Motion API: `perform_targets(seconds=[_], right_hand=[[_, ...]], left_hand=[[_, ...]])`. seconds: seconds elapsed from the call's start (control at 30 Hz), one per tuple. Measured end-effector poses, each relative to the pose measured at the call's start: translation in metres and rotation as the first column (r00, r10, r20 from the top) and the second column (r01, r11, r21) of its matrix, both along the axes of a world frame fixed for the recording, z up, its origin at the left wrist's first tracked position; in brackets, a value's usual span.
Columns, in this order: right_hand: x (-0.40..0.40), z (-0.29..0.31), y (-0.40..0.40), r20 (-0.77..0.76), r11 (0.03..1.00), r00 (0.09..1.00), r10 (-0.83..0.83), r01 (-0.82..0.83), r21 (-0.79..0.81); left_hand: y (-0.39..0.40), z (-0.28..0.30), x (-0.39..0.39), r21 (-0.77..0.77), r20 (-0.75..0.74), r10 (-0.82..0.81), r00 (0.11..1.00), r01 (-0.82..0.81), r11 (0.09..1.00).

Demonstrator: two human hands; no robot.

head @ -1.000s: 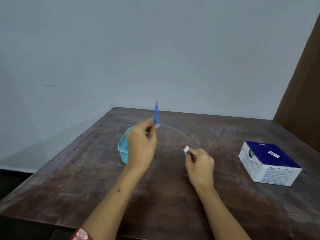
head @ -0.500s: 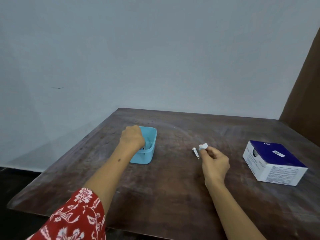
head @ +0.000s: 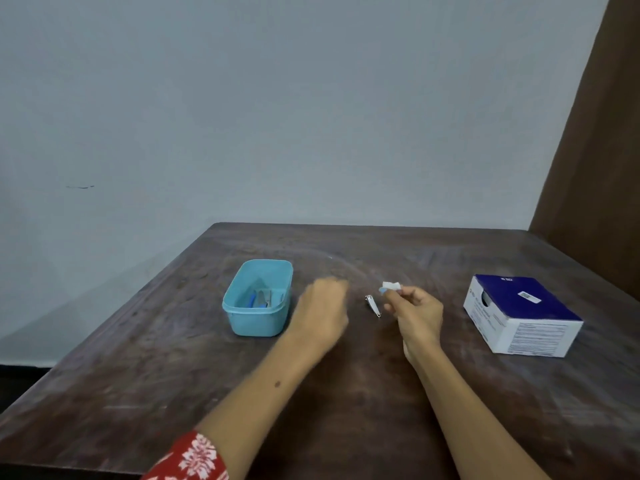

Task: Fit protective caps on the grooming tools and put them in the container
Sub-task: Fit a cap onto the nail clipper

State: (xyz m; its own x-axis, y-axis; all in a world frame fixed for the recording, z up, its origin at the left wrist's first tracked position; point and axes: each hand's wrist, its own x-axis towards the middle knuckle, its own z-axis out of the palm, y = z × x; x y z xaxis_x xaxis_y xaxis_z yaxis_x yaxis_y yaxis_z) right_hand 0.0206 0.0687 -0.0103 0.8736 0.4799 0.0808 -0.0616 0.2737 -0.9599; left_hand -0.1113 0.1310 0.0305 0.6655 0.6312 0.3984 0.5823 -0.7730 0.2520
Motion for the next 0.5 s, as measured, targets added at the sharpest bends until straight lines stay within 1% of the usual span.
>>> perform_targets(seconds=[0.07, 0.13, 0.2, 0.3, 0.4, 0.5], right_hand=[[0.000, -0.001, -0.001, 0.016, 1.000, 1.000, -0.013, 0.013, 0.003], [-0.002, -0.001, -0.002, 0.049, 1.000, 0.999, -0.009, 0.009, 0.008], [-0.001, -0.001, -0.004, 0.080, 1.000, 0.997, -0.003, 0.002, 0.015], [-0.001, -0.002, -0.004, 0.096, 1.000, 0.995, -0.012, 0.009, 0.027], [-0.001, -0.002, -0.002, 0.102, 0.999, 0.994, -0.038, 0.035, 0.038], [-0.001, -0.003, 0.001, 0.071, 0.997, 0.995, -0.071, 0.070, 0.019]], left_hand=[[-0.006, -0.019, 0.014, -0.094, -0.053, -0.141, 0.989, 0.136, 0.986], [-0.006, -0.031, 0.025, -0.167, -0.045, -0.187, 0.981, 0.177, 0.970], [-0.005, -0.036, 0.034, -0.206, 0.027, -0.155, 0.988, 0.157, 0.966], [-0.008, -0.035, 0.043, -0.185, 0.125, -0.035, 0.992, 0.058, 0.981], [-0.008, -0.035, 0.051, -0.174, 0.133, 0.039, 0.990, -0.015, 0.985], [-0.007, -0.035, 0.055, -0.170, 0.131, 0.079, 0.988, -0.056, 0.984]])
